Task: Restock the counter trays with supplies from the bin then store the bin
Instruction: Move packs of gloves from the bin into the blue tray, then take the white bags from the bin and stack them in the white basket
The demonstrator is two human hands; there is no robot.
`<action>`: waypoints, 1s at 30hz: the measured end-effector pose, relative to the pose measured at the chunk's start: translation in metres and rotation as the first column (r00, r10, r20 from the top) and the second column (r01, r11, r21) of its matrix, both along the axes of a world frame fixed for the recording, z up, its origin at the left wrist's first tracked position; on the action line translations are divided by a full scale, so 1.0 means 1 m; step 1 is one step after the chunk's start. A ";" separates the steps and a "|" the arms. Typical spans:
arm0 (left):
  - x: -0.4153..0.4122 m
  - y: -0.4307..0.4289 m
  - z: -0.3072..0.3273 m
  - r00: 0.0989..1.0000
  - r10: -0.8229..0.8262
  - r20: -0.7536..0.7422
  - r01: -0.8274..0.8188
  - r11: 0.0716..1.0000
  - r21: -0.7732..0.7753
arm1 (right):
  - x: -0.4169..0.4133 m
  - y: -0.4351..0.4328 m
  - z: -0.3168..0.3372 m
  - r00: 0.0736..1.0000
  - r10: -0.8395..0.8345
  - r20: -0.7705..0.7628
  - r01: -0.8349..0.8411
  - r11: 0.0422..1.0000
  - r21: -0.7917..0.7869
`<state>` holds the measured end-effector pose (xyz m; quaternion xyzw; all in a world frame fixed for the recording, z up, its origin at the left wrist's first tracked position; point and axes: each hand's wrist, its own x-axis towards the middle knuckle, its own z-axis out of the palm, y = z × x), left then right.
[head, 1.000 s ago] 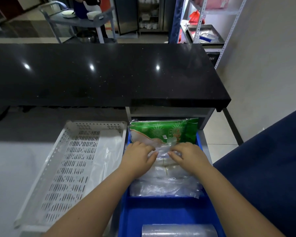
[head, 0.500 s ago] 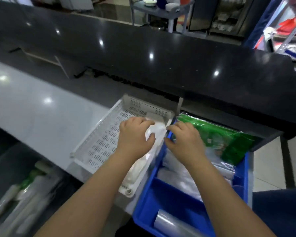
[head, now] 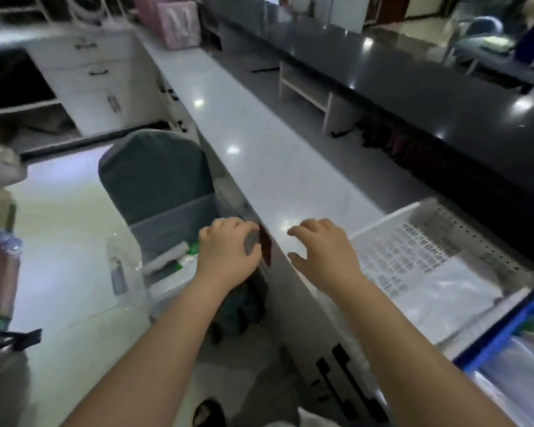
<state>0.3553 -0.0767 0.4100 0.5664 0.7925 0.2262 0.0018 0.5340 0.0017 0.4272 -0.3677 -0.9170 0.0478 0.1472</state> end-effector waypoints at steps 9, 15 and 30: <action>-0.216 -0.086 -0.012 0.956 0.291 0.040 -0.291 0.957 -0.013 | -0.249 -0.019 -0.010 0.972 0.234 -0.032 -0.235 0.972 -0.022; -0.286 -0.105 -0.058 0.932 0.349 0.100 -0.329 0.928 -0.176 | -0.314 -0.027 -0.058 0.970 0.244 0.024 -0.239 0.962 -0.129; -0.342 -0.018 -0.175 0.834 0.519 0.188 -0.376 0.784 -0.495 | -0.393 0.086 -0.186 0.903 0.386 0.187 -0.258 0.837 -0.482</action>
